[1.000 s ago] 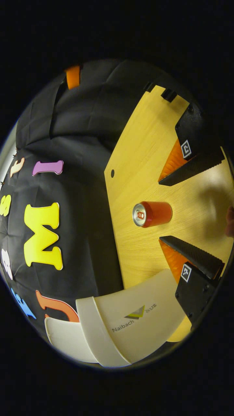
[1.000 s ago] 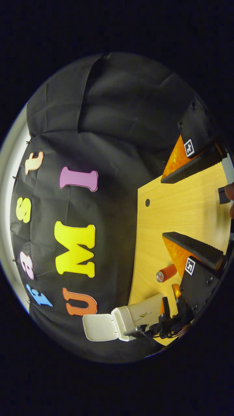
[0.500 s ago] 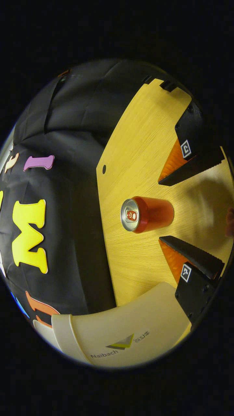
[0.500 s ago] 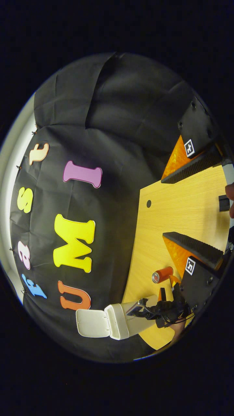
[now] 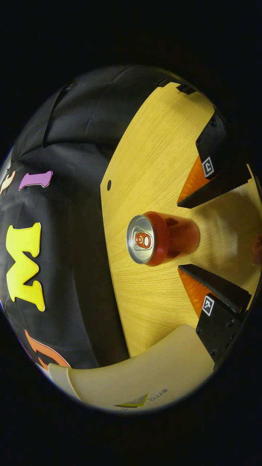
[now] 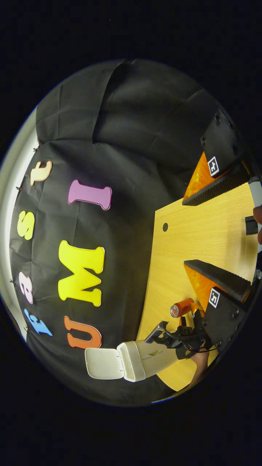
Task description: Press the lid of the desktop garbage bin to open it, pick up the crumpled paper on the desktop and throw it into the bin, then pick up the pop can on the desktop and drop it into the bin, and finally close the garbage bin lid.
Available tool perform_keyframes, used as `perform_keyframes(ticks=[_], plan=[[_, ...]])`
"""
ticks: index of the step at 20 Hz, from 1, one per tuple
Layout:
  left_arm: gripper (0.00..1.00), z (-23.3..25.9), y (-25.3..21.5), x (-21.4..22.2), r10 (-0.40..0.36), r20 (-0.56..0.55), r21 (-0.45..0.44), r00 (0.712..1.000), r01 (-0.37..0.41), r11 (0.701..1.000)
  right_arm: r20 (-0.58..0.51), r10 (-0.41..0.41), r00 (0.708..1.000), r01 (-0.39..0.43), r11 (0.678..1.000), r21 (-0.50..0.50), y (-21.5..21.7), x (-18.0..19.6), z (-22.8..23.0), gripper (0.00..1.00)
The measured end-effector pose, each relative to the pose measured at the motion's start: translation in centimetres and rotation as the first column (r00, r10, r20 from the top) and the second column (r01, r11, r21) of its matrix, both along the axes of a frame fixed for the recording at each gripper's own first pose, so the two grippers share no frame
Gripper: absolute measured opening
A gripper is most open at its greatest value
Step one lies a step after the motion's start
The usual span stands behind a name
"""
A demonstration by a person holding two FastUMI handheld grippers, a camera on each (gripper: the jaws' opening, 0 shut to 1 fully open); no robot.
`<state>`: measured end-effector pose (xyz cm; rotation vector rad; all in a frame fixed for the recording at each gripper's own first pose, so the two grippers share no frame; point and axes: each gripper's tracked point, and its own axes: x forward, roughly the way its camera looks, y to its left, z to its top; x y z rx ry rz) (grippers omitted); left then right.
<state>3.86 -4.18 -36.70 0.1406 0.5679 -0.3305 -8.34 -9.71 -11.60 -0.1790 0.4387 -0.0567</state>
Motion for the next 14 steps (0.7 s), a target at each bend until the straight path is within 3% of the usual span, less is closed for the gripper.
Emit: perform_keyframes(ticks=[9,12,14], plan=[[1.0,-1.5,-0.4,1.3,-0.012,-0.042,0.014,0.999,0.013,1.0,-0.023,0.009,1.0,-0.008,1.0,0.003,0.4,0.8,-0.5,0.95],[0.86,-1.6,-0.2,1.2,-0.01,-0.046,0.017,0.999,0.011,1.0,-0.043,0.005,0.999,-0.005,1.0,0.01,0.3,0.9,-1.1,0.95],[0.86,-1.5,-0.3,1.2,-0.015,-0.044,0.018,0.999,0.015,1.0,-0.046,0.001,0.999,0.0,1.0,0.015,0.2,0.9,-1.2,0.95]])
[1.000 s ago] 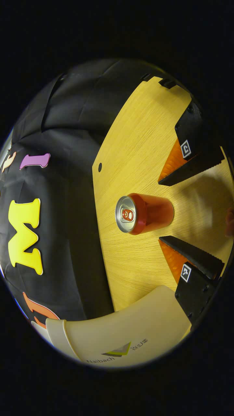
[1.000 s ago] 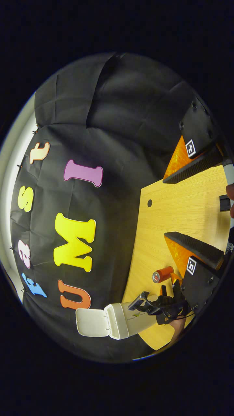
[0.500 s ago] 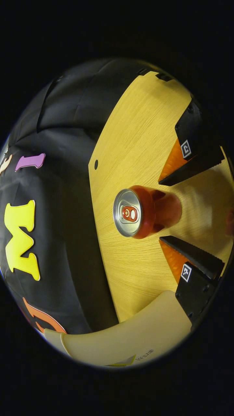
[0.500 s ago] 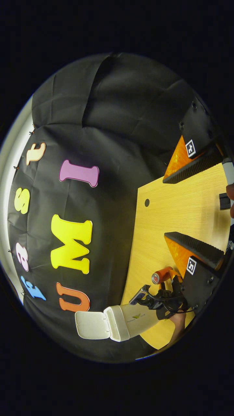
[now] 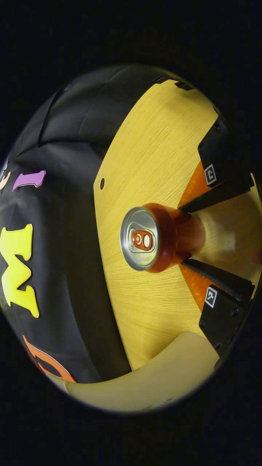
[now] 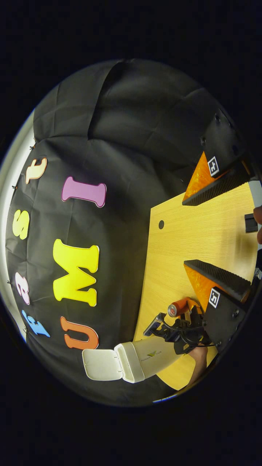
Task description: Press the lid of the desktop garbage bin to open it, pick up the crumpled paper on the desktop and throw it into the bin, then pick up the pop can on the desktop and drop it into the bin, and finally close the garbage bin lid.
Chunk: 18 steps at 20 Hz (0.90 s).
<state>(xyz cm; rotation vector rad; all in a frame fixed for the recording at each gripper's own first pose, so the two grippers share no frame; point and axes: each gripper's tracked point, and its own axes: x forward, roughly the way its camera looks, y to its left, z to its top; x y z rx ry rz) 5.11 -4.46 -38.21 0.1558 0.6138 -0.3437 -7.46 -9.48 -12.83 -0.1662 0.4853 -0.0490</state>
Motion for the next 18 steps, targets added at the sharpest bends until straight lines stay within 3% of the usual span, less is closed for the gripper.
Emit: perform_keyframes(ticks=[9,14,18], plan=[[0.84,3.3,0.2,0.2,0.022,0.065,-0.034,0.998,-0.02,0.999,0.005,0.007,1.0,-0.007,1.0,0.008,0.0,-0.2,0.2,0.95],[0.83,10.7,0.4,0.2,0.044,0.141,-0.081,0.989,-0.033,0.996,0.044,0.014,0.999,-0.016,0.998,0.063,0.8,0.2,1.0,0.95],[0.83,18.1,1.7,1.0,0.051,0.241,-0.055,0.969,-0.039,0.998,0.09,-0.011,0.996,-0.001,0.992,0.13,0.9,0.8,2.3,0.95]])
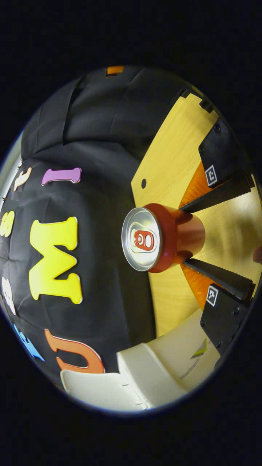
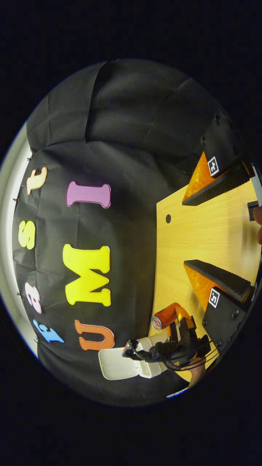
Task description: Press the lid of the desktop garbage bin to open it, pick up the crumpled paper on the desktop and throw it into the bin, then pick up the pop can on the desktop and drop it into the bin, and finally close the garbage bin lid.
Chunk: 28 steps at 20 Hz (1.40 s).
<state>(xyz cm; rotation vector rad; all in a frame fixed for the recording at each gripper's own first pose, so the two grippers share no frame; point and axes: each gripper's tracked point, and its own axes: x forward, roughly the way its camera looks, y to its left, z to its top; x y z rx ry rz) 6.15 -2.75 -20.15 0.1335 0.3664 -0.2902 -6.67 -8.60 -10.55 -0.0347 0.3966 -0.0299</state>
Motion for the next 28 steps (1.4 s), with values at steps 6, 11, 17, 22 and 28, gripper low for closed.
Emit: perform_keyframes(ticks=[6,11,17,22,28], plan=[[0.83,10.1,6.7,1.2,0.178,0.101,-0.033,0.979,-0.176,0.984,0.072,0.021,0.997,-0.027,0.996,0.082,1.6,1.4,1.9,0.95],[0.83,13.9,15.2,1.2,0.359,0.152,-0.033,0.921,-0.359,0.933,0.112,0.052,0.992,-0.068,0.988,0.138,3.3,3.5,2.7,0.95],[0.83,11.7,23.8,-0.9,0.53,0.109,0.035,0.841,-0.536,0.844,0.087,0.083,0.993,-0.098,0.978,0.185,5.6,4.7,1.7,0.94],[0.83,9.2,25.5,-1.8,0.585,0.041,0.037,0.81,-0.587,0.809,0.066,0.135,0.989,-0.144,0.975,0.169,7.5,4.8,1.1,0.95],[0.93,9.6,25.2,-1.9,0.602,0.057,0.046,0.796,-0.605,0.795,0.054,0.14,0.989,-0.147,0.976,0.16,7.3,4.9,0.9,0.94]])
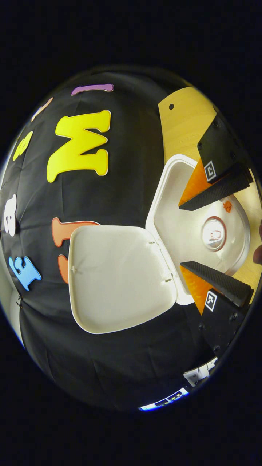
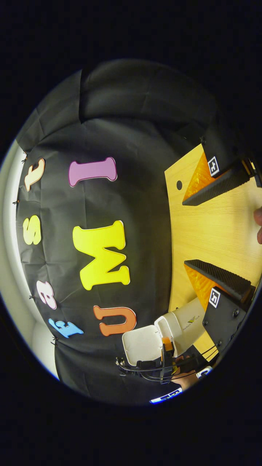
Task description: Press the lid of the desktop garbage bin to open it, pick up the crumpled paper on the desktop and throw it into the bin, then pick up the pop can on the desktop and drop it into the bin, and finally close the garbage bin lid.
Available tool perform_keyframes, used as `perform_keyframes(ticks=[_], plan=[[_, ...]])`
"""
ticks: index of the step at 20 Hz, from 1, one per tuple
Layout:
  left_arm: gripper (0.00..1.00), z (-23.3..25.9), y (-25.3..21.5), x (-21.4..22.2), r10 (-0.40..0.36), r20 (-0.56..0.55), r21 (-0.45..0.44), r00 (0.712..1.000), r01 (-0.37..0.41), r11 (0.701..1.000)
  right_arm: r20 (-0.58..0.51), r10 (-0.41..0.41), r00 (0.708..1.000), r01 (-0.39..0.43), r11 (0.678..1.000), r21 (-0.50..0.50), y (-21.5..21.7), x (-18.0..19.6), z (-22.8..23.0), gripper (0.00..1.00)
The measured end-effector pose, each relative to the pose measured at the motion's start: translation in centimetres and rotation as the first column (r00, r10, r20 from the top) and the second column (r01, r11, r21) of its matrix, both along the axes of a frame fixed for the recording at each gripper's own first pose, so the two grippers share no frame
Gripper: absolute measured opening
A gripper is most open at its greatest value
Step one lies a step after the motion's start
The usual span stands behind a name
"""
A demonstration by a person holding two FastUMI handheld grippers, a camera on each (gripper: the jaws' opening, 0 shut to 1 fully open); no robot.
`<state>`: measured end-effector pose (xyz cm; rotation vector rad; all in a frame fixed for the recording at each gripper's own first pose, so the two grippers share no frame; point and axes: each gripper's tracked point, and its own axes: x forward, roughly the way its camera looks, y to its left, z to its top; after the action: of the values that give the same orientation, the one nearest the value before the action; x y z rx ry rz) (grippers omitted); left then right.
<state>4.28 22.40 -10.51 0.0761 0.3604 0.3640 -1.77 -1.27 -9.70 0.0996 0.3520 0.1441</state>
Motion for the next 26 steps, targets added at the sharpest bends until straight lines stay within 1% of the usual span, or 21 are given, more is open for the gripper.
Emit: perform_keyframes(ticks=[2,4,7,9,13,18,20,22,26], plan=[[0.98,0.4,-0.3,-0.1,0.011,0.004,0.012,1.0,-0.011,1.0,-0.011,-0.003,1.0,0.003,1.0,0.001,-0.4,0.0,-0.3,0.94],[0.97,1.7,-0.1,-0.6,0.079,0.023,0.037,0.997,-0.08,0.996,-0.019,-0.006,1.0,0.006,1.0,-0.001,-0.8,0.0,-0.6,0.94],[0.97,4.9,-2.3,0.2,0.088,0.107,0.024,0.99,-0.091,0.996,-0.023,0.0,1.0,0.0,1.0,-0.009,-1.4,0.2,-0.5,0.94],[0.97,7.4,-3.1,0.8,0.111,0.175,0.019,0.978,-0.116,0.993,-0.022,0.014,1.0,-0.014,1.0,-0.007,-1.5,0.7,-0.1,0.94],[0.97,11.6,-3.7,1.8,0.156,0.278,0.013,0.948,-0.167,0.986,0.006,0.05,0.999,-0.05,0.999,-0.017,-1.6,1.9,1.4,0.94],[0.96,16.4,-2.3,2.4,0.221,0.358,0.021,0.907,-0.244,0.97,0.034,0.075,0.997,-0.075,0.997,-0.025,-2.1,2.7,2.7,0.94],[0.96,18.5,-0.8,2.4,0.263,0.387,0.02,0.884,-0.293,0.956,0.045,0.072,0.996,-0.071,0.997,-0.018,-2.6,3.1,3.2,0.93],[0.96,20.4,0.9,2.7,0.31,0.411,0.014,0.858,-0.346,0.938,0.041,0.07,0.997,-0.07,0.998,-0.007,-2.7,3.2,3.2,0.94],[0.96,22.4,4.2,4.0,0.393,0.39,-0.003,0.833,-0.425,0.905,0.04,0.051,0.998,-0.051,0.999,0.01,-3.2,3.7,3.5,0.94]])
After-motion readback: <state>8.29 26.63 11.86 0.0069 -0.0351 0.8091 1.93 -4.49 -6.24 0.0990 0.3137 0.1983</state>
